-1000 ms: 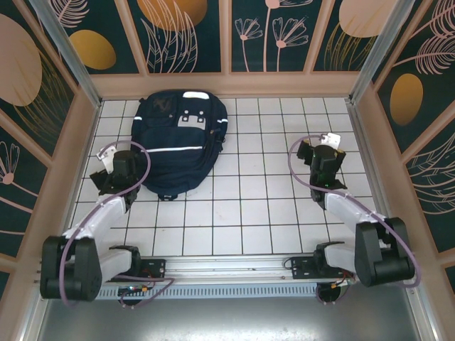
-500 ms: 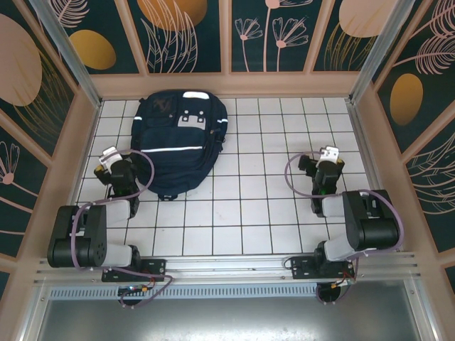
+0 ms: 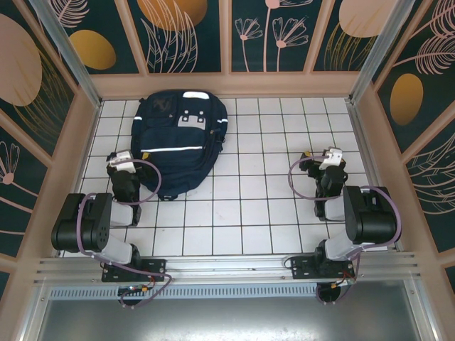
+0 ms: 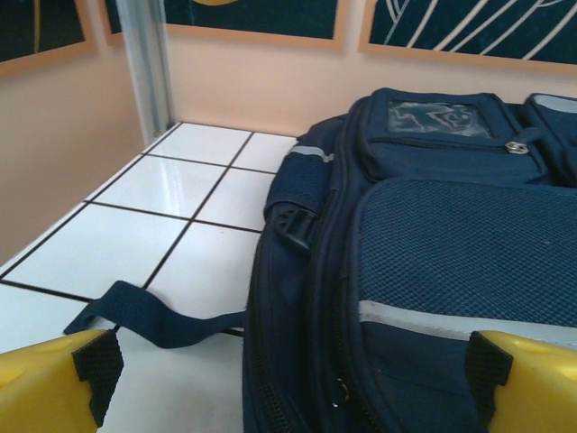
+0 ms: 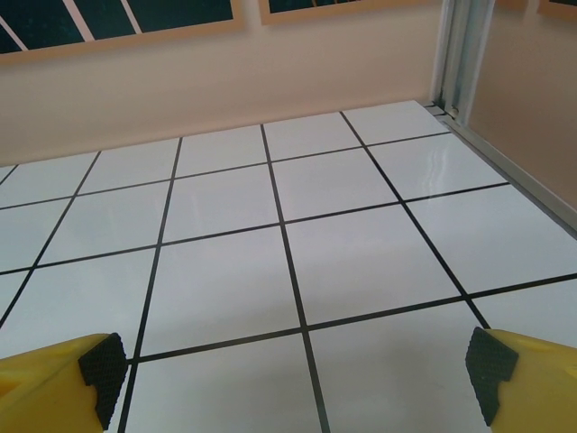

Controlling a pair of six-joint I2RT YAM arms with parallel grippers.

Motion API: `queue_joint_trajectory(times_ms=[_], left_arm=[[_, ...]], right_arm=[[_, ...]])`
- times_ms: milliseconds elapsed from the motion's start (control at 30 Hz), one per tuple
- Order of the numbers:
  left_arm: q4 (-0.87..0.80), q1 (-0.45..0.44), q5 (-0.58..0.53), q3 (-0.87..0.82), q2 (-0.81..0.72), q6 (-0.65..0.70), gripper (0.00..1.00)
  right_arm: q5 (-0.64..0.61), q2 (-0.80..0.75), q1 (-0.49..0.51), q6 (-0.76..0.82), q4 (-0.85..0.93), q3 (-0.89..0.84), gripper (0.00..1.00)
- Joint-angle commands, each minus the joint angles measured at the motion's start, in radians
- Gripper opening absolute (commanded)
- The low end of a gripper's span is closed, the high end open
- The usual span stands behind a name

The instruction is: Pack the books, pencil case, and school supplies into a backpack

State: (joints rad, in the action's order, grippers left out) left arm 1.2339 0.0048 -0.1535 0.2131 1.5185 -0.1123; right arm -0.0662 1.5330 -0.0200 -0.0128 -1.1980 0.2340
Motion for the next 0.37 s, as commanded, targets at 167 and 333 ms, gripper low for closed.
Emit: queue_joint_trajectory(times_ms=[167, 333], left_arm=[[0.025, 0.003, 0.077, 0.03, 0.0, 0.037, 0.99], [0.027, 0.003, 0.077, 0.027, -0.001, 0.039, 0.99]], right_arm=[[0.023, 0.005, -0.003, -0.012, -0.057, -0.005, 0.99], [0.023, 0.005, -0.003, -0.012, -0.057, -0.005, 0.99]])
